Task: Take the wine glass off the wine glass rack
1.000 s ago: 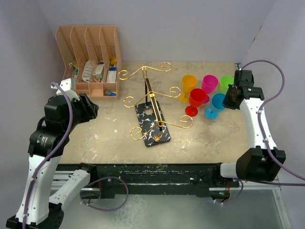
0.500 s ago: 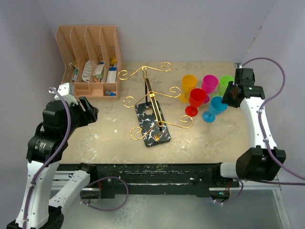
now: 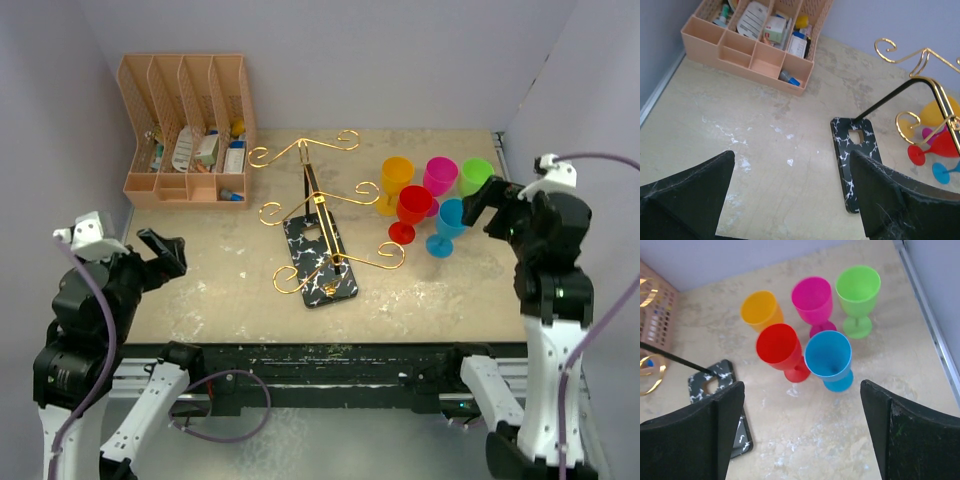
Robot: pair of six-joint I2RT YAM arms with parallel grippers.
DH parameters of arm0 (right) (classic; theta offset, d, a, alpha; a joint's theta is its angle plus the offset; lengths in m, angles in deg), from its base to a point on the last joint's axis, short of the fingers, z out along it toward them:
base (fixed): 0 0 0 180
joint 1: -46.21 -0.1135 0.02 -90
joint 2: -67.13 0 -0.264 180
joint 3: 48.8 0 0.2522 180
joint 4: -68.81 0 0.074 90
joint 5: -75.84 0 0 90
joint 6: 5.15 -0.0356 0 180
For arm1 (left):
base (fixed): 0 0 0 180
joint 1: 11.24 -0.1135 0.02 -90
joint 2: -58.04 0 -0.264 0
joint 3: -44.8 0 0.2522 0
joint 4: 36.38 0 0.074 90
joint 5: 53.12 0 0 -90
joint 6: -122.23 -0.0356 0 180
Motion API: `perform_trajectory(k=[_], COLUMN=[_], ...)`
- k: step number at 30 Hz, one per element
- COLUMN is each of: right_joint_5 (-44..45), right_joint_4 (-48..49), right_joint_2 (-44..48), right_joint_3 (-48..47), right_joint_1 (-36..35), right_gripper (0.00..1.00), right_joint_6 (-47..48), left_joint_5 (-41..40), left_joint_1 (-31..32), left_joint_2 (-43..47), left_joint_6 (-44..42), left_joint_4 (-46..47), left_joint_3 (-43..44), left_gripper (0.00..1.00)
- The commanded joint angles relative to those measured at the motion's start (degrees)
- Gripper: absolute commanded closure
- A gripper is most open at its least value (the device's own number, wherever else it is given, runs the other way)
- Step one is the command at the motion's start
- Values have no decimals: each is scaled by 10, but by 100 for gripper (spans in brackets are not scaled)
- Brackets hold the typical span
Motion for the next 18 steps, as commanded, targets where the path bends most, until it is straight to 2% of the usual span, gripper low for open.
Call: perform_trajectory(k=[1, 18], right_joint_5=[-67, -46], right_joint_4=[87, 90], right_joint_2=[90, 157], right_joint_3=[42, 47], right_joint_1=[0, 0], right_gripper=[0, 0], right_joint_6=[-1, -36], left_joint_5=[-64, -78], left_joint_1=[-1, 0], left_joint_2=[27, 64], left_joint_6=[13, 34], left_joint_4=[0, -49], left_joint_3=[28, 43], left_gripper=[1, 1])
